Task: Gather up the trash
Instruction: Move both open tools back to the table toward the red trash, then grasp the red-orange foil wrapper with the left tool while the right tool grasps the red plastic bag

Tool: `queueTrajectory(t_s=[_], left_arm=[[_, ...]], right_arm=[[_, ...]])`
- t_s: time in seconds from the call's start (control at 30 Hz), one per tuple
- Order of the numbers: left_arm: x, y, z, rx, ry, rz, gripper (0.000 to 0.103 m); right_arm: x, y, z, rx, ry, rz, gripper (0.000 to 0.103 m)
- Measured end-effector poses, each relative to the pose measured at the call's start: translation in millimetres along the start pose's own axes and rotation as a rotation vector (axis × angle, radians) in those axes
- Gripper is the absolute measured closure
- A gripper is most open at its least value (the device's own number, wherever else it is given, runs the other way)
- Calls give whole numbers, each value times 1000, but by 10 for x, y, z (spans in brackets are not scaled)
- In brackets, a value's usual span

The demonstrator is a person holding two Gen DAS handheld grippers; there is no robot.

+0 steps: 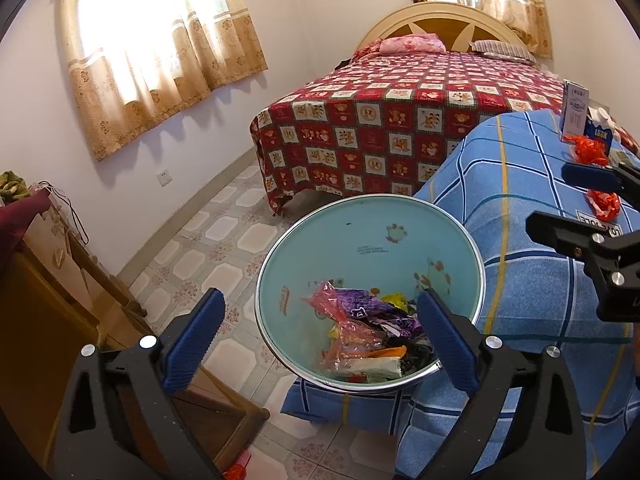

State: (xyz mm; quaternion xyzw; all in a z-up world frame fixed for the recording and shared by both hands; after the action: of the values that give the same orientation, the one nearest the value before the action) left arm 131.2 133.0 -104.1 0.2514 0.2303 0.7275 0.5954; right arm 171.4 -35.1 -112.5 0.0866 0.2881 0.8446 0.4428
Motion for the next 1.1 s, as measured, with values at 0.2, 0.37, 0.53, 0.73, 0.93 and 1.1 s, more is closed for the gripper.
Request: queueTrajectory(t_s=[0.2,0.37,0.53,0.73,0.93,1.1], left_arm=[[19,-38,-14,16,21,-8,6],[-33,-89,-55,39,12,-14,6],[-235,-102,-87,48,-16,-35,6],[-789,-66,-98,45,-81,-103,6],[-1472,-26,-69,36,-143,-176,6],[-1976,-2,11,21,-170,-220,6]], right_arm=[[-81,80,-107,0,-22,-25,13],[-201,199,-251,11,-59,-53,12],[-341,369,-413,28,-91,-92,10],[-673,725,-739,45,-153,-189,8],[-1137,1070,-1147,69,-264,-310,8],[-1544,1342,-1487,99,-341,-409,8]])
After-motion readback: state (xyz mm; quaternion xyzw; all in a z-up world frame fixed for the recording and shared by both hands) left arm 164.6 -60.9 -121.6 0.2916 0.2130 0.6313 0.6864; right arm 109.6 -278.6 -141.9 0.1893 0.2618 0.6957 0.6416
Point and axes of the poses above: each gripper's, at about its wrist camera, not at the fingertips, and y roughly against the way its jaws point, x to its left, z to its top, the point moved 3 cm from there along -y, roughly the way its jaws point, and after that the axes turned 11 degrees about y, right-handed, at the moved point
